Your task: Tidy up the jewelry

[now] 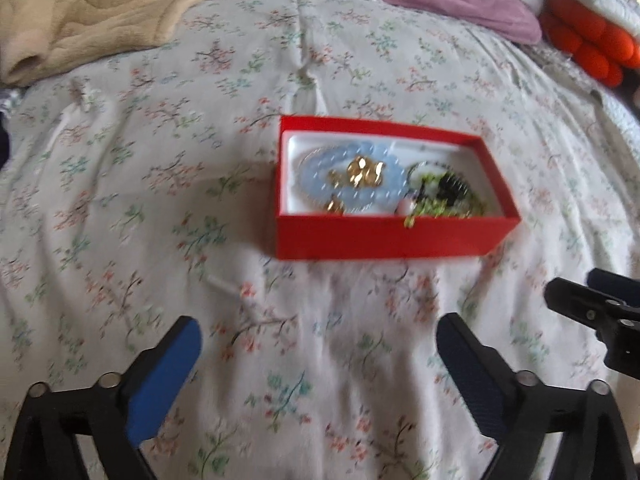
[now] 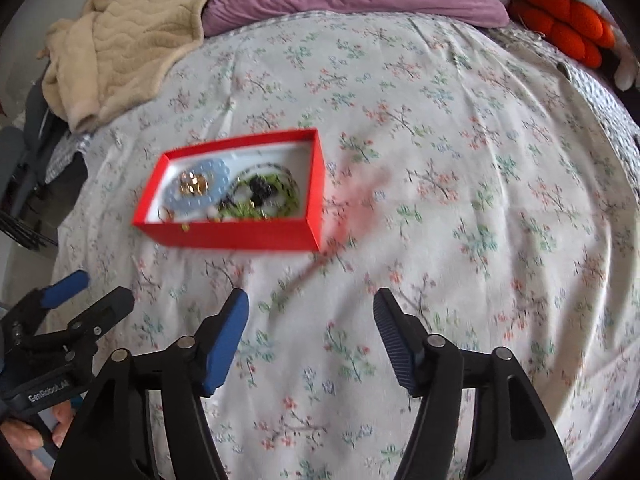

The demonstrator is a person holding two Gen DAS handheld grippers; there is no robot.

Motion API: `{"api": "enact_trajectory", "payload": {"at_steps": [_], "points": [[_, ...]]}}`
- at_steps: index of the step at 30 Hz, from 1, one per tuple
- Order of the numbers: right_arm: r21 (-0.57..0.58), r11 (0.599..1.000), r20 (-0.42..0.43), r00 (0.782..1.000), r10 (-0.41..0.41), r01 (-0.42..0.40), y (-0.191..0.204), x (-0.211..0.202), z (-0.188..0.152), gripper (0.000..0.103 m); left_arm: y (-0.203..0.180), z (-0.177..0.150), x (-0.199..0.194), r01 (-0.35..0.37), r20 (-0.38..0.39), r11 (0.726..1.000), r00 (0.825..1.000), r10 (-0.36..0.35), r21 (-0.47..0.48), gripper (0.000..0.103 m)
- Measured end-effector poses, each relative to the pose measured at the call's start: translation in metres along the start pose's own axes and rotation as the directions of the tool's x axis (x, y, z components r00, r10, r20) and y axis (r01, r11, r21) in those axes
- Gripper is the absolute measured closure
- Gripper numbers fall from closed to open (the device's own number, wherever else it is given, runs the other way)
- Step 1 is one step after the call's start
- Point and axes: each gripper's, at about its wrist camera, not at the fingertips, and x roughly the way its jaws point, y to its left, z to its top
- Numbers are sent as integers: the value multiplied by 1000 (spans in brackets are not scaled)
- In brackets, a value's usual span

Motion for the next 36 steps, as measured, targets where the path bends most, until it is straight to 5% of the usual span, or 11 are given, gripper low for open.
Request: {"api": "enact_trajectory", "payload": {"at_steps": [3, 15, 36], "points": [[-20, 998, -8, 999, -52, 52, 2, 0, -12, 20, -1, -10, -3, -43, 5, 999, 999, 43, 0, 1], [-94, 982, -25, 985, -168, 165, 9, 17, -38, 16, 3, -31, 7, -111, -24, 993, 994, 110, -38, 1], [-90, 981, -41, 983, -177, 173, 12, 24, -36, 16, -6, -35, 15, -99, -53, 995, 994, 98, -11, 1]]}}
